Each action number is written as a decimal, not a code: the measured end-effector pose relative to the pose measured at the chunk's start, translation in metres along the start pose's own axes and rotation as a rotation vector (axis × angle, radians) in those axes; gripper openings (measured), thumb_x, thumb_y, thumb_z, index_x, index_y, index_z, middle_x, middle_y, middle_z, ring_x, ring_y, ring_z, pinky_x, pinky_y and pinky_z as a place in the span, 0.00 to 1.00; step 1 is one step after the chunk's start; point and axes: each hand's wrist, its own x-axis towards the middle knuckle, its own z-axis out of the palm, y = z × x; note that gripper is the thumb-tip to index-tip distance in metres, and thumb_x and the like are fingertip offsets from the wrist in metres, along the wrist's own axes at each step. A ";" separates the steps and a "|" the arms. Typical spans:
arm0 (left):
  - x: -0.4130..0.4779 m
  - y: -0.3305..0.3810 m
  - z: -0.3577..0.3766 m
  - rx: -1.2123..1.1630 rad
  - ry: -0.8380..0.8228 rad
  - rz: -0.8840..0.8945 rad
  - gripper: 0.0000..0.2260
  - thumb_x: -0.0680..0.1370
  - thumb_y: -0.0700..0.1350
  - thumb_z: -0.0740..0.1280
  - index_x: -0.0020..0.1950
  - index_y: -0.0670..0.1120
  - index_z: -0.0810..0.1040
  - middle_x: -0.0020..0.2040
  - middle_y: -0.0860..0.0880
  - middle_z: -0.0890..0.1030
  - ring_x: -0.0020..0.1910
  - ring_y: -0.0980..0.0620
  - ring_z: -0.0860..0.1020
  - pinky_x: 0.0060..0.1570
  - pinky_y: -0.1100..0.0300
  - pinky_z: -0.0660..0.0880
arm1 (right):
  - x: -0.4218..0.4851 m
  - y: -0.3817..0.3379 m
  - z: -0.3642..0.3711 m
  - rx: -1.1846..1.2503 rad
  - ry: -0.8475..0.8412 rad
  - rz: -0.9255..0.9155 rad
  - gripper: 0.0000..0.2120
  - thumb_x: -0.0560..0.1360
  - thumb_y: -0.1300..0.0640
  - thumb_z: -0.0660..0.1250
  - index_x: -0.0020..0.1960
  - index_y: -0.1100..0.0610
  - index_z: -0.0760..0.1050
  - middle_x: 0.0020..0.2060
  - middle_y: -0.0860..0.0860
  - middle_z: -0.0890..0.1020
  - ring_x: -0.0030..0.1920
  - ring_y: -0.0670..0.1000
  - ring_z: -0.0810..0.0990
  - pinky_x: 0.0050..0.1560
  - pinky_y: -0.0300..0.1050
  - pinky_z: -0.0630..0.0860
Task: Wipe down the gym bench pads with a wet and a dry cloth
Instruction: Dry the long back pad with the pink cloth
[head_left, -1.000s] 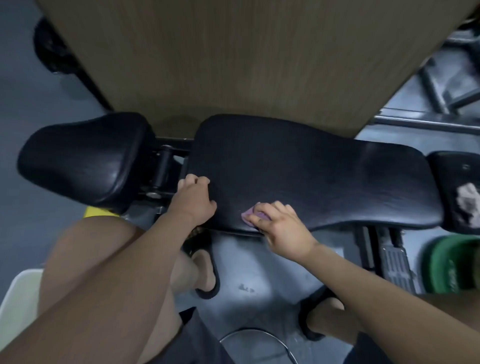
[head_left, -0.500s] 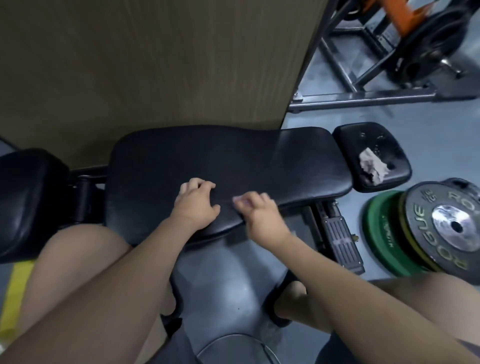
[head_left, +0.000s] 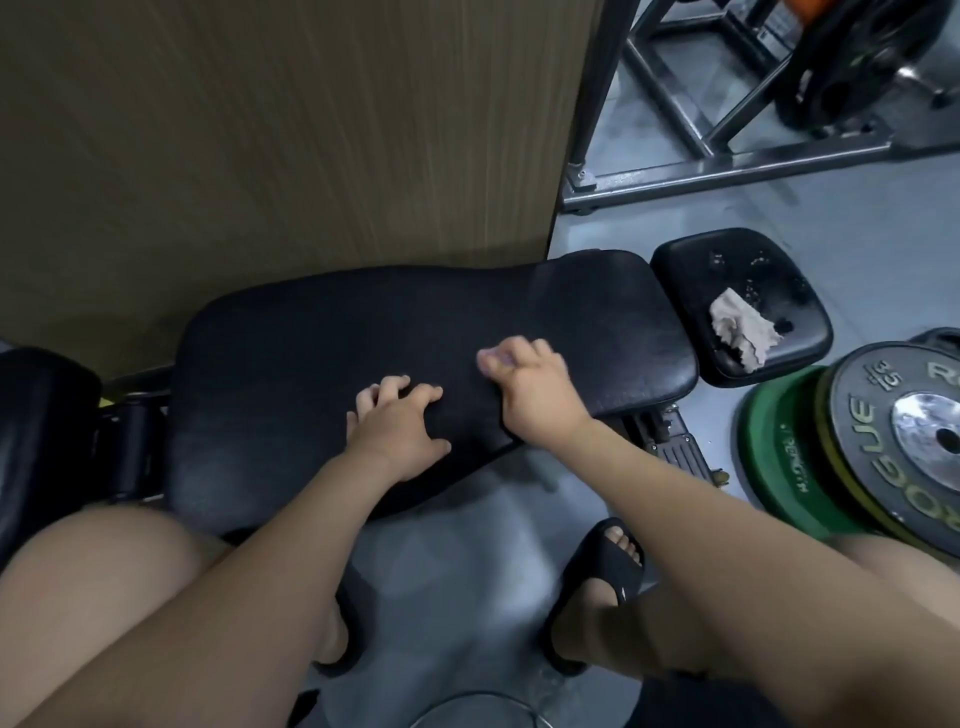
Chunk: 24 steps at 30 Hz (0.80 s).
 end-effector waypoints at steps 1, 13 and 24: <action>0.000 0.001 0.000 0.004 -0.007 -0.009 0.32 0.73 0.58 0.74 0.75 0.64 0.65 0.79 0.54 0.55 0.77 0.45 0.52 0.77 0.41 0.57 | -0.001 0.001 0.001 0.003 -0.033 -0.125 0.23 0.72 0.61 0.66 0.66 0.47 0.77 0.58 0.50 0.76 0.50 0.59 0.73 0.45 0.47 0.64; -0.047 0.055 -0.035 -0.029 0.038 0.040 0.15 0.79 0.52 0.67 0.65 0.51 0.78 0.63 0.51 0.78 0.66 0.48 0.74 0.66 0.56 0.71 | -0.048 0.082 -0.072 0.241 -0.109 0.291 0.08 0.77 0.62 0.63 0.44 0.52 0.79 0.46 0.53 0.77 0.46 0.59 0.76 0.48 0.45 0.75; -0.111 0.186 -0.027 -1.028 -0.011 0.072 0.14 0.84 0.52 0.63 0.53 0.42 0.82 0.48 0.43 0.86 0.45 0.48 0.84 0.52 0.52 0.81 | -0.114 0.046 -0.156 0.950 0.163 0.256 0.06 0.73 0.57 0.76 0.46 0.52 0.79 0.36 0.42 0.82 0.35 0.37 0.77 0.42 0.33 0.74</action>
